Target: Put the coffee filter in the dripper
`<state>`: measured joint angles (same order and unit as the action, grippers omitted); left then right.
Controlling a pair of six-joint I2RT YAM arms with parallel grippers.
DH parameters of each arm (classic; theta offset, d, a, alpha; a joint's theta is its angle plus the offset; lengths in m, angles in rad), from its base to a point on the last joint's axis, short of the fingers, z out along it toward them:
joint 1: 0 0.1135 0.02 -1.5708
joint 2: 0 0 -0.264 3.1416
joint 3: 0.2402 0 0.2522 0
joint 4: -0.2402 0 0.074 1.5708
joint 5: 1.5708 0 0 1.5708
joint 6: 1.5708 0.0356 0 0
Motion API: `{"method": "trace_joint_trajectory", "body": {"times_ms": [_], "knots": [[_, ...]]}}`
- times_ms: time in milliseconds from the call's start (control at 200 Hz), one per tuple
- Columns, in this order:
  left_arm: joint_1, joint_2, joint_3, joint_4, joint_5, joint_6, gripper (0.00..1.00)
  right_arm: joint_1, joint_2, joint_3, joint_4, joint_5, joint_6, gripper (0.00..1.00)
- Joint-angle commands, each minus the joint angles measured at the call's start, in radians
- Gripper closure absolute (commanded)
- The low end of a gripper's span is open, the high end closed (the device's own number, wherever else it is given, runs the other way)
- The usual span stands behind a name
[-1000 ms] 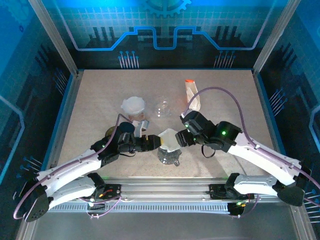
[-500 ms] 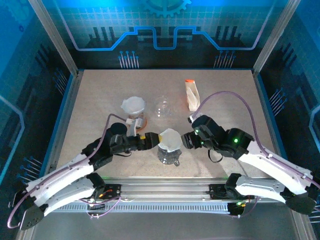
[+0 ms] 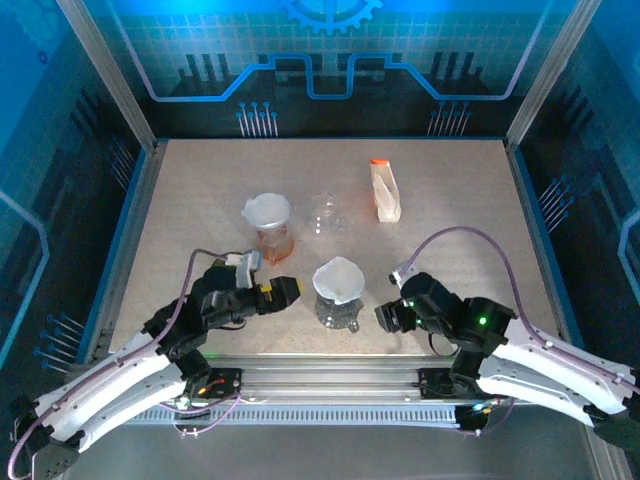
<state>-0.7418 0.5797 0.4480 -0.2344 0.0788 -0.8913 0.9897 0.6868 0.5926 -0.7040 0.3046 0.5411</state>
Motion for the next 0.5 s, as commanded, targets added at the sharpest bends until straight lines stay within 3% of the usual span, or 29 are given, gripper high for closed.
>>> {"method": "trace_joint_trajectory", "body": {"times_ms": [0, 195, 495], "knots": [[-0.007, -0.037, -0.014, -0.020, -0.040, -0.024, 0.01, 0.046, -0.043, -0.079, 0.122, -0.023, 0.035, 0.30], [-0.007, -0.055, -0.018, -0.042, -0.057, -0.030, 0.01, 0.151, -0.060, -0.214, 0.293, 0.009, 0.045, 0.31], [-0.006, -0.063, -0.049, -0.040, -0.059, -0.059, 0.01, 0.276, 0.048, -0.324, 0.572, 0.100, -0.022, 0.32]]}}
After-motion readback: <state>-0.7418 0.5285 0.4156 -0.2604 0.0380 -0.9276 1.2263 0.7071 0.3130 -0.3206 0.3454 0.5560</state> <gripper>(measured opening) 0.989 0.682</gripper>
